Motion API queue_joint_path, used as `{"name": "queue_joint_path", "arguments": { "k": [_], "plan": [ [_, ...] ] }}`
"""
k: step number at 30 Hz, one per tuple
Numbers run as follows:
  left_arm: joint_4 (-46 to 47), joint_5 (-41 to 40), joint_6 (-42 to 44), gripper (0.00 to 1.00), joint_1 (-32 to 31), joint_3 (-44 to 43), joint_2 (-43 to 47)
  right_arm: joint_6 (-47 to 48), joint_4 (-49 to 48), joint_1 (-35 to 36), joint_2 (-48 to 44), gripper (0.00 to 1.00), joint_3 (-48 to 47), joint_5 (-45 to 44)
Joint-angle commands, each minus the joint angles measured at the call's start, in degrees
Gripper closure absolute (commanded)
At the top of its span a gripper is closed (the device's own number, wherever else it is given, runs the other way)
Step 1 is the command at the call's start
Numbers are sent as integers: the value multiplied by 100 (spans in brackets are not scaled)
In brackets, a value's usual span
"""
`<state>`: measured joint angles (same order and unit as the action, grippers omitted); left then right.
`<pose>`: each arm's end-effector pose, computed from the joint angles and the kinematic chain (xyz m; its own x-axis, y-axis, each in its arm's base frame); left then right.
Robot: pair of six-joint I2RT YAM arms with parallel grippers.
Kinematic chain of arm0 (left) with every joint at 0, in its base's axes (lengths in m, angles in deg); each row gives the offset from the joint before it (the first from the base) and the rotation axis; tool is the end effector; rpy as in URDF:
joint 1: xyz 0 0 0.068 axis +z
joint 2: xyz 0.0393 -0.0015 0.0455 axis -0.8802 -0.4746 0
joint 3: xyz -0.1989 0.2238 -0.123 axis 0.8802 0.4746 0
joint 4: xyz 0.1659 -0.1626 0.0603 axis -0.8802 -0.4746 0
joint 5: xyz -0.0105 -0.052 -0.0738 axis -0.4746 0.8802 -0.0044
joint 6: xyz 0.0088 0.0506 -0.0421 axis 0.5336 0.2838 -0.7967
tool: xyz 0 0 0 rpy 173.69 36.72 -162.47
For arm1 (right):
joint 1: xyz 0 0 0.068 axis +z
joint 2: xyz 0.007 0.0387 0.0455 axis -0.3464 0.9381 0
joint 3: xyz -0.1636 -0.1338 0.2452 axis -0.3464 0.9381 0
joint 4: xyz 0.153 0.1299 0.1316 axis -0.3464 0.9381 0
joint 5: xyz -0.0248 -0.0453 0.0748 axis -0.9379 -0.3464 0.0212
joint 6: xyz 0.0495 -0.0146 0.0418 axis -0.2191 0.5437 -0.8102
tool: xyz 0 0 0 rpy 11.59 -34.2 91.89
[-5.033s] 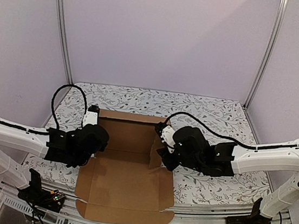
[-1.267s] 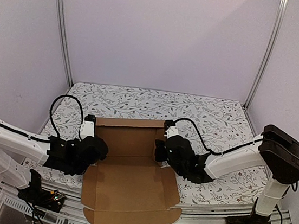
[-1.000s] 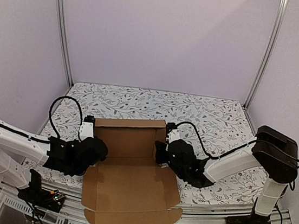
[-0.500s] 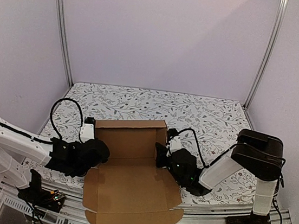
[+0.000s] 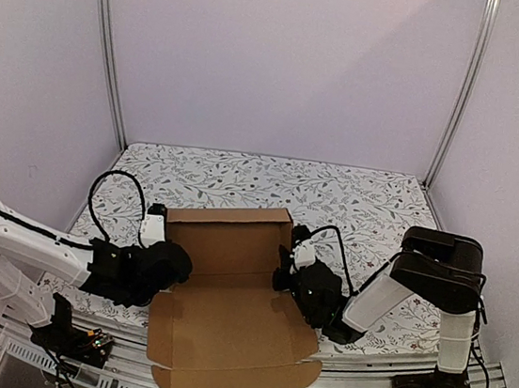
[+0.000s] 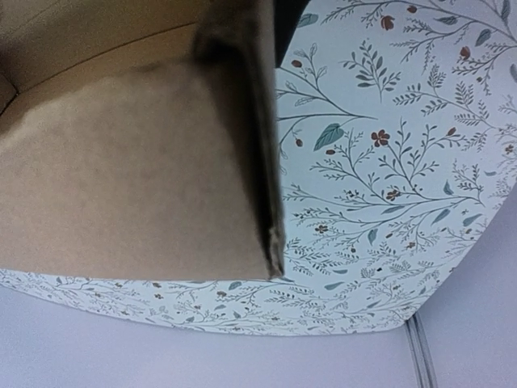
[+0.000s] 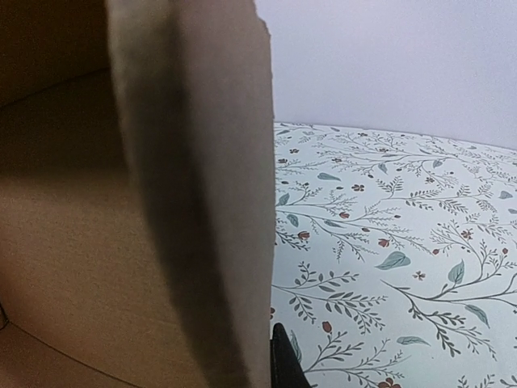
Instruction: Fold the paper box
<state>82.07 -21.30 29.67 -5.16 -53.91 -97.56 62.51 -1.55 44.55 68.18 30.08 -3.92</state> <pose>0.1206 -0.1680 0.2297 -0.4033 -0.0981 -0.9098 -0.0721 0.9946 -0.0753 0.1964 0.3384 0.1689 -0.1535 0.0823 -0.9847 -0.4015 0.9054 0.1383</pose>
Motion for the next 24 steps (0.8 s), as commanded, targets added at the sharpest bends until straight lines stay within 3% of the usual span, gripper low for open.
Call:
{"name": "queue_joint_path", "arguments": {
  "k": [1, 5, 8, 15, 18, 24],
  "plan": [
    [45, 355, -118, 100, -181, -239, -95, 260, -238, 228, 36, 100, -131, 349],
    [-111, 379, -176, 100, -181, -321, -105, 373, -253, 284, 36, 100, -191, 214],
    [-191, 425, -208, 87, -190, -342, -73, 394, -303, 312, 34, 100, -215, 139],
    [-587, 754, -208, 42, -234, -435, 326, 549, -413, 321, 48, 100, -294, 16],
    [-869, 964, -206, 33, -242, -498, 538, 671, -564, 313, 119, 100, -306, -68],
    [-1626, 1694, 41, 23, -243, -590, 1251, 975, -884, 289, 321, 100, -330, -175]
  ]
}}
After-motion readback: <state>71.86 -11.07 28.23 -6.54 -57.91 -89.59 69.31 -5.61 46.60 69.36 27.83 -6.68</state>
